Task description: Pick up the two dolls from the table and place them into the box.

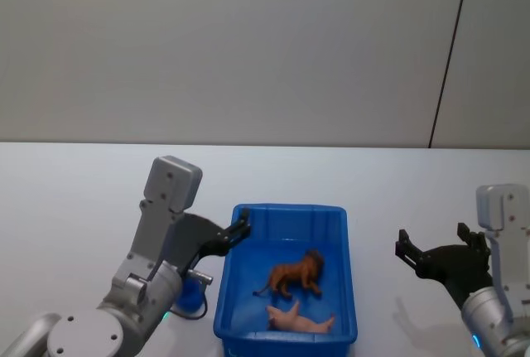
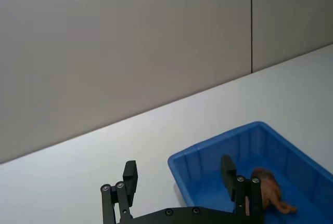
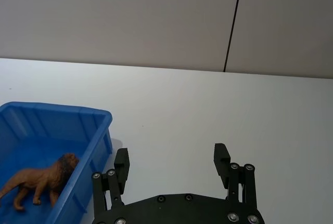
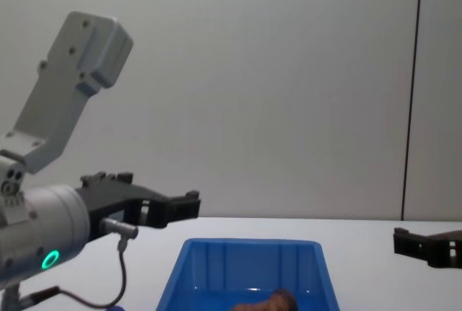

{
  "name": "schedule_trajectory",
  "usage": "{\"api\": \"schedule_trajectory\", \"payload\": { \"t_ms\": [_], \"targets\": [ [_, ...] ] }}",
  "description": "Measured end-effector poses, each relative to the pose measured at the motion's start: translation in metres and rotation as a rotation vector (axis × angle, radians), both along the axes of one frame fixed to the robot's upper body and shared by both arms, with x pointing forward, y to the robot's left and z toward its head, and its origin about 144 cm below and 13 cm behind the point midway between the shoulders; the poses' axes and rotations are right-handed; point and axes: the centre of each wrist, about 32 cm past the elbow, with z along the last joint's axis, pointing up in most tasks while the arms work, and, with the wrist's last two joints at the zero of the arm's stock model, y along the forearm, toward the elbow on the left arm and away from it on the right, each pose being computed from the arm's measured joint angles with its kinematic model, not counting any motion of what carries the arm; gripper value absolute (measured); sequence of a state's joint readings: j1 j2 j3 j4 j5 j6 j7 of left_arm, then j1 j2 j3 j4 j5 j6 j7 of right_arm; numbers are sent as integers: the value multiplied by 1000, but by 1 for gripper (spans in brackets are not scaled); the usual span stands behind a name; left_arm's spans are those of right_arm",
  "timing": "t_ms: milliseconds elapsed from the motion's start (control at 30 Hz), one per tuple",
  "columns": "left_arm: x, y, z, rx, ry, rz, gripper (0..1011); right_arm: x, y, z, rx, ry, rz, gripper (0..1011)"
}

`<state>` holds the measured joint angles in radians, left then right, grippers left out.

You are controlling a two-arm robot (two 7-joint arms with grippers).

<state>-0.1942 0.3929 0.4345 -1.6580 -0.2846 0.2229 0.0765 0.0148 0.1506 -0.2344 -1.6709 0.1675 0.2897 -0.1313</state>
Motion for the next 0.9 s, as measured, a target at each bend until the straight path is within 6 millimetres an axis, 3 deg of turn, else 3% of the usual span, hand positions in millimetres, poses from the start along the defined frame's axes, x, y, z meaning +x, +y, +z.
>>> {"api": "schedule_trajectory", "payload": {
  "t_ms": [900],
  "targets": [
    [-7, 18, -17, 19, 174, 109, 1001, -1, -1, 0, -1, 0, -8, 1001]
  ]
}}
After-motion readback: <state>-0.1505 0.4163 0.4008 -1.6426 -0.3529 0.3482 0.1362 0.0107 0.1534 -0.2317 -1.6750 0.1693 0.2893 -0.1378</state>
